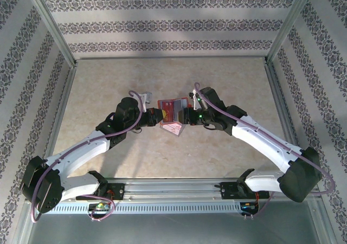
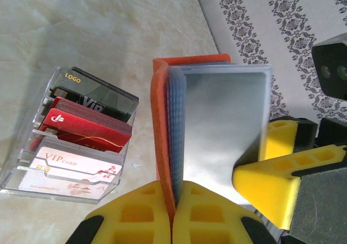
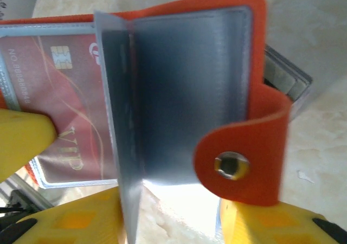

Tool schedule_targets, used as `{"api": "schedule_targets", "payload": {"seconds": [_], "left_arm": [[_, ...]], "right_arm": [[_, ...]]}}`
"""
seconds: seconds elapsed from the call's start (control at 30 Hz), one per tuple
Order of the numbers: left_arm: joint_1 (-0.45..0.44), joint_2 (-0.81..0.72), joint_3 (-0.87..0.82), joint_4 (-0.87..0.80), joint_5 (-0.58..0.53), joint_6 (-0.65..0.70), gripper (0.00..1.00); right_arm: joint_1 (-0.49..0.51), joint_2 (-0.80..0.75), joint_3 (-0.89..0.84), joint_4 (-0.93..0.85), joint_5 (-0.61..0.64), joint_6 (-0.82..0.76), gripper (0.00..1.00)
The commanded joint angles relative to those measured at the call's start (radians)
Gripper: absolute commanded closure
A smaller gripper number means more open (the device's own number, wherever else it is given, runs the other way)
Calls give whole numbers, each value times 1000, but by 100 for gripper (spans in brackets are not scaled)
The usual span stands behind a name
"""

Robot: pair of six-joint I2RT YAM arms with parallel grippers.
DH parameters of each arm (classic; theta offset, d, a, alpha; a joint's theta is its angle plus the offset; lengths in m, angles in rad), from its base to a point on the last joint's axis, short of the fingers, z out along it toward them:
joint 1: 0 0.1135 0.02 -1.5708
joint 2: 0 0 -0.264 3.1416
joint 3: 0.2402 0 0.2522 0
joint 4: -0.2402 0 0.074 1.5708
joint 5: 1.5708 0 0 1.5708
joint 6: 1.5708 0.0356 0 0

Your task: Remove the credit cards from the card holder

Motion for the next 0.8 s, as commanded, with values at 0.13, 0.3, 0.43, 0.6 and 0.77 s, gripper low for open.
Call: {"api": "schedule_targets", "payload": {"seconds": [0.13,0.3,0.43,0.6,0.77], "left_arm": [[-3,-8,-4,76,11,-13,100],[-3,6,-15,117,29,-30,100],[-3,11,-16,129,37,-33,100],[-3,14,-31,175,63,-44,100],[-2,9,-55,242,95,-58,100]], "right_arm": [[-16,-26,-26,128,-135,41,53],[-22,-36,-54,216,-213,70,52],[-20,-23,-75,315,-292,103,52],[-15,-7,-80,345,-310,102,52],[-24,-10,-96,360,-324,98,52]]}}
